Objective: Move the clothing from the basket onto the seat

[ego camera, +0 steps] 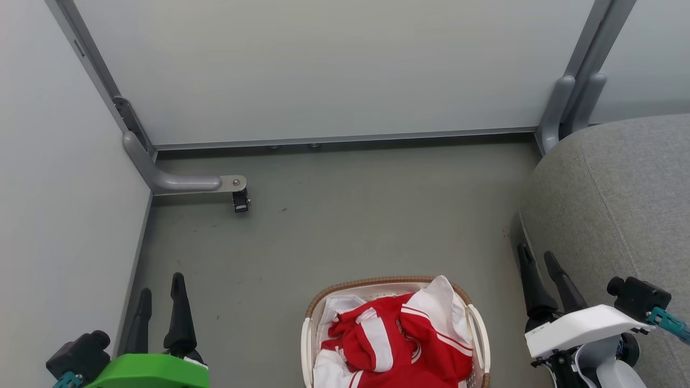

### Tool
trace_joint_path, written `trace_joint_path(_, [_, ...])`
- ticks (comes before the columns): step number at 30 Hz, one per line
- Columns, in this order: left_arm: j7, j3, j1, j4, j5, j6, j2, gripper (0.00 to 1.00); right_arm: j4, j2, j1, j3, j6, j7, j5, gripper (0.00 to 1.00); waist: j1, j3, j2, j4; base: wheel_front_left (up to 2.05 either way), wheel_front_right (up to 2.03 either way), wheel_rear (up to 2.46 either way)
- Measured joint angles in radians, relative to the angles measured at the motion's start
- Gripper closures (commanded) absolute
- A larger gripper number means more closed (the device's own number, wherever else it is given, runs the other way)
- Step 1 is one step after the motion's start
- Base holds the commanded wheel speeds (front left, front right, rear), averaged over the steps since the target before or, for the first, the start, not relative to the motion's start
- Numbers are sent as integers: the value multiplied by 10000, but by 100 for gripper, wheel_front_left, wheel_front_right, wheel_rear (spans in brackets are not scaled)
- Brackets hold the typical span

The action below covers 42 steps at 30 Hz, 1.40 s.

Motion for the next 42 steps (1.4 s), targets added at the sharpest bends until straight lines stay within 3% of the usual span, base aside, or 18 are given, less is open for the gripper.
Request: trace_joint_path(42, [-1022, -382, 607, 127, 3452, 42, 40, 0, 12, -42, 77, 430, 2, -959, -3703, 0, 0, 53, 0, 11, 0, 0, 0])
